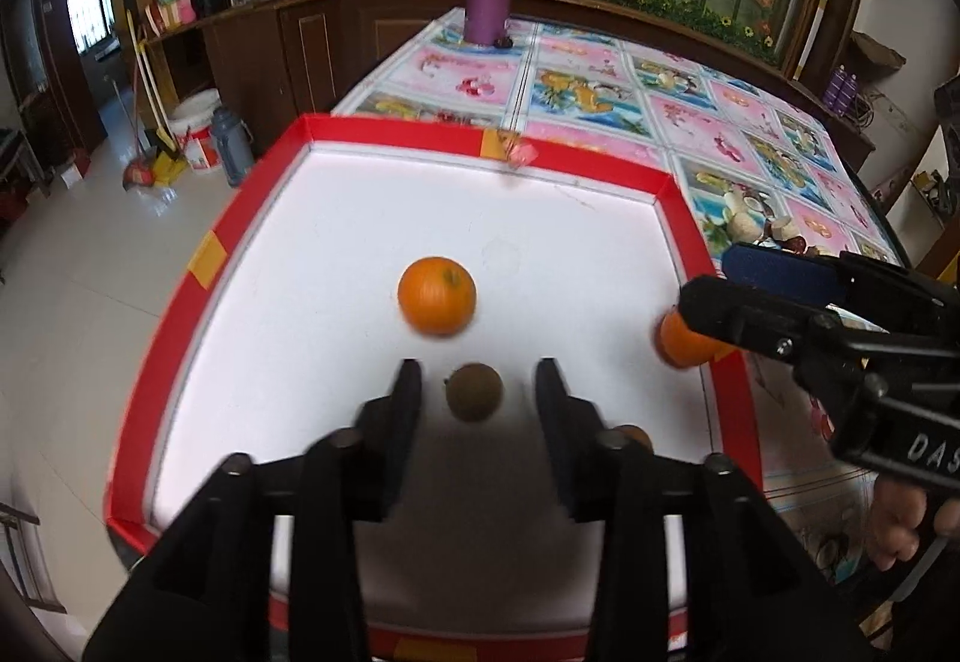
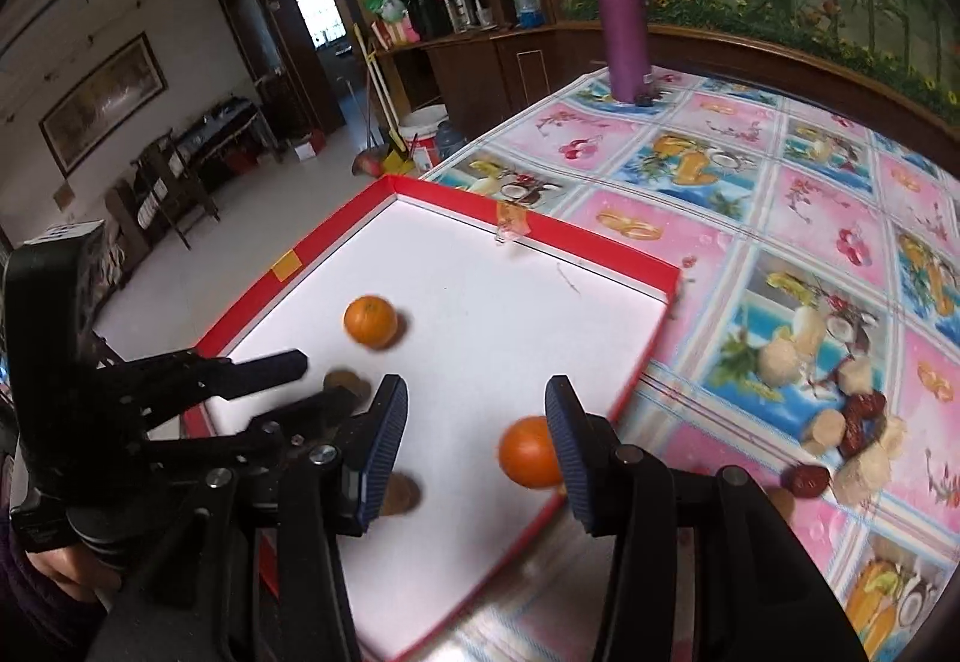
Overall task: Organize fruits
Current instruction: 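Move both open grippers back to the beige pieces and dates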
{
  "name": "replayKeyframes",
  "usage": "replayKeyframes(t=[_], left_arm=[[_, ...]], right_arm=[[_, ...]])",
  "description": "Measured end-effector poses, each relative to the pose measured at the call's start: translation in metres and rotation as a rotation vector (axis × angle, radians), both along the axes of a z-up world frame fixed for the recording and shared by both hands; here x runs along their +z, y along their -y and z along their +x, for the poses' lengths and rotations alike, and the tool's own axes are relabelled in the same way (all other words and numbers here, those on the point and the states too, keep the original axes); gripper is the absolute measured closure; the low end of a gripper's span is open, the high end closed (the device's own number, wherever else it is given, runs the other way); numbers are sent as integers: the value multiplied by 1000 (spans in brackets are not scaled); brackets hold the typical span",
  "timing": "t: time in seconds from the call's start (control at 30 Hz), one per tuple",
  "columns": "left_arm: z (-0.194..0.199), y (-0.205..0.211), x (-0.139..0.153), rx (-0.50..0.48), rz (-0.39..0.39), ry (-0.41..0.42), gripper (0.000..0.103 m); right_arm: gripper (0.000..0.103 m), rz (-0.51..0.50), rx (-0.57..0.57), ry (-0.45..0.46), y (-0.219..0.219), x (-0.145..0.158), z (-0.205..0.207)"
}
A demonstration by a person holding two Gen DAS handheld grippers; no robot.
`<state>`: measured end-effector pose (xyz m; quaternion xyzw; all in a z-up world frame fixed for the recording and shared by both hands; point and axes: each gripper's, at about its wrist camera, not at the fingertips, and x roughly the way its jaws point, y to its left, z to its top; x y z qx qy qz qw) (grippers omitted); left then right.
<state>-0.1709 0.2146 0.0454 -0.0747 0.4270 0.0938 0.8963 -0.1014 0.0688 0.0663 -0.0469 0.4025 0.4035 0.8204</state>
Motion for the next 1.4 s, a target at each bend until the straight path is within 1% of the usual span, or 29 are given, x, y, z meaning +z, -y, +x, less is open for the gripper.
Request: replayKeyframes(t=[0.2, 0.27, 0.3, 0.37, 0.53, 0.63, 0.77, 0.9, 1.13, 1.4], left_arm=[[-10, 19, 19, -13, 35, 29, 55], [-12, 28, 24, -17, 53, 37, 52], [-13, 32, 26, -18, 58, 41, 48], [-14, 42, 29, -23, 69, 47, 46], [-13, 62, 31, -41, 85, 38, 45], [-12, 74, 30, -46, 86, 27, 45], [-12, 92, 32, -65, 92, 25, 45], [-8, 115, 35, -102, 106, 23, 45], [7, 155, 34, -176, 128, 9, 45], [30, 190, 21, -237, 127, -29, 45]], right_arm=[[56, 31, -63, -20, 38, 5, -3], [56, 41, -84, -22, 52, 6, -4], [55, 46, -97, -20, 59, 7, -5], [54, 50, -124, -18, 73, 8, -6], [54, 44, -176, -25, 100, 5, -7], [54, 57, -173, -35, 110, 4, -12], [54, 54, -174, -4, 123, 7, -20], [54, 54, -209, 16, 142, 8, -20], [54, 48, -262, 19, 175, 4, -12], [54, 17, -296, 16, 198, -3, 3]])
